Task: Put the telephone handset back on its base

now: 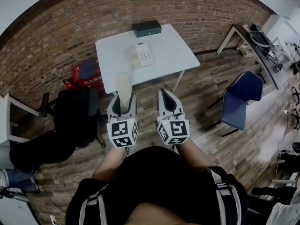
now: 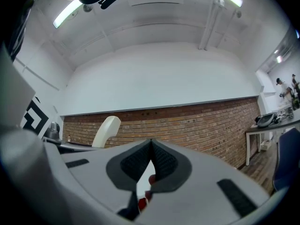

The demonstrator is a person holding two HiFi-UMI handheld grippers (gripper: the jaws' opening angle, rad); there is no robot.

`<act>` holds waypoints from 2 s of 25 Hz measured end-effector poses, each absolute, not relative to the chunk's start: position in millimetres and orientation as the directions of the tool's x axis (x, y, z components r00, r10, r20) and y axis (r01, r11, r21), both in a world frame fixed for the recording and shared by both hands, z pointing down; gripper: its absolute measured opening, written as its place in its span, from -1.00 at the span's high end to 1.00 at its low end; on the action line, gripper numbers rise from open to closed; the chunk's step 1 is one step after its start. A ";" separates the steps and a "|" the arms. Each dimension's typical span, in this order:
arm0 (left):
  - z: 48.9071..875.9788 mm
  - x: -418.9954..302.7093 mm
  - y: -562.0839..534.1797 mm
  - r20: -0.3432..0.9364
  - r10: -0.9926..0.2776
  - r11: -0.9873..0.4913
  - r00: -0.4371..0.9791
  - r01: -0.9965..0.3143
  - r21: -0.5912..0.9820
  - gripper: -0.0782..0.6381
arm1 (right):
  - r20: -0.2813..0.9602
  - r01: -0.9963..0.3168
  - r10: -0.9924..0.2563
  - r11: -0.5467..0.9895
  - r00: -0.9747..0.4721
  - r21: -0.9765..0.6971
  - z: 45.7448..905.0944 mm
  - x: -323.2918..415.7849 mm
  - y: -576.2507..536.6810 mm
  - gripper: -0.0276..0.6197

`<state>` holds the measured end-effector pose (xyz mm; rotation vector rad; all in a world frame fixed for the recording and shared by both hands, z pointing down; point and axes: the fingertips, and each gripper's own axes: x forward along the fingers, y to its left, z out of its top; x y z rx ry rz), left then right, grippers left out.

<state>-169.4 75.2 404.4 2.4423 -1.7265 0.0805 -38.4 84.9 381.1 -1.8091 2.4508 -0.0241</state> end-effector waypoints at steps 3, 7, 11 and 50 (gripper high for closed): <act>406.4 -177.3 71.2 0.128 -0.926 -0.345 0.355 -0.934 0.093 0.20 | -0.076 -0.955 -0.957 0.286 -0.281 -0.073 381.6 -48.3 82.7 0.93; 409.3 -184.4 70.2 0.131 -0.921 -0.356 0.366 -0.930 0.095 0.20 | -0.078 -0.957 -0.959 0.278 -0.272 -0.081 383.1 -57.0 84.2 0.93; 405.7 -187.0 65.6 0.122 -0.923 -0.356 0.366 -0.930 0.094 0.20 | -0.078 -0.958 -0.960 0.274 -0.268 -0.084 381.3 -57.7 80.1 0.93; 444.0 -106.9 -169.6 0.256 -0.933 -0.222 0.252 -0.965 0.139 0.20 | -0.026 -0.900 -0.910 0.413 -0.413 -0.137 405.3 21.3 -176.3 0.93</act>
